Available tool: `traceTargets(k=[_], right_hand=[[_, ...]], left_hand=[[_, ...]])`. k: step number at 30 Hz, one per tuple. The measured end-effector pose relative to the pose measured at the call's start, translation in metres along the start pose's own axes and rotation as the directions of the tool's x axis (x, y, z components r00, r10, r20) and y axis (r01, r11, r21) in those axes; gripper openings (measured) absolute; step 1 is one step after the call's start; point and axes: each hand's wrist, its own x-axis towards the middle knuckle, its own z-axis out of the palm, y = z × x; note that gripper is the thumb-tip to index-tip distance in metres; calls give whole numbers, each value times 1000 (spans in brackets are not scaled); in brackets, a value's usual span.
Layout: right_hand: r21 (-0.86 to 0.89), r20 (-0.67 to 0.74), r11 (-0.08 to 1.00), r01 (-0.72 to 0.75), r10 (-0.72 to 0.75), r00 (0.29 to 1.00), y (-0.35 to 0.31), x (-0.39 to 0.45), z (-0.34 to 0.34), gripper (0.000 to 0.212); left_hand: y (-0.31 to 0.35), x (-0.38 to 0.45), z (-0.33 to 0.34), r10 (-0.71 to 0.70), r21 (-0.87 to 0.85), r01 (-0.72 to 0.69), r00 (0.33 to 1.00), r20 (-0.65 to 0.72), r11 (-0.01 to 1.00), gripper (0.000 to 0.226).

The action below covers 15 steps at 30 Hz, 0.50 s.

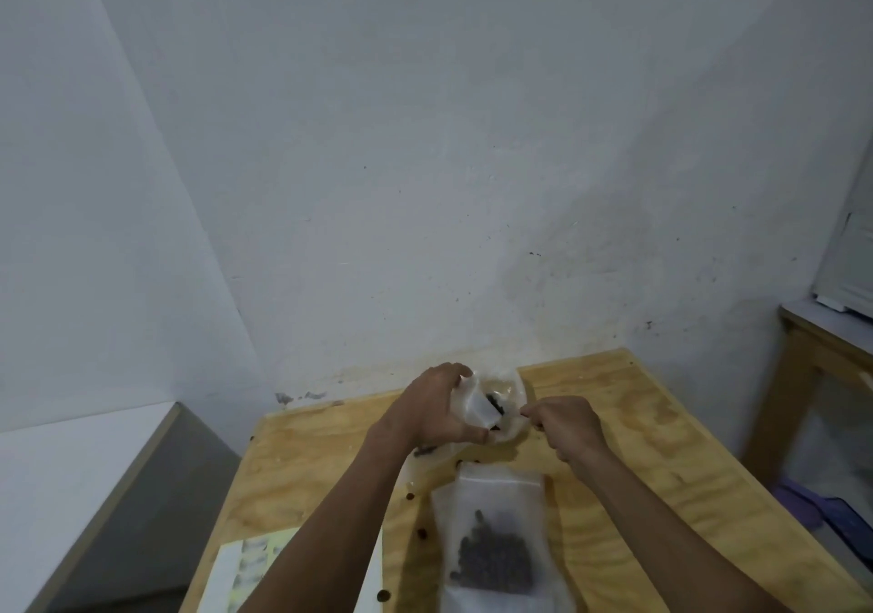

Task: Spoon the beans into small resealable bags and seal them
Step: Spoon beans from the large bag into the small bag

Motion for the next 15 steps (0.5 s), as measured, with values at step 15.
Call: traceTargets(k=[15], right_hand=[[-370, 88, 845, 386, -382, 920, -39, -24, -15, 18]], left_hand=[[-3, -19, 10, -45, -47, 40, 995, -92, 998, 106]])
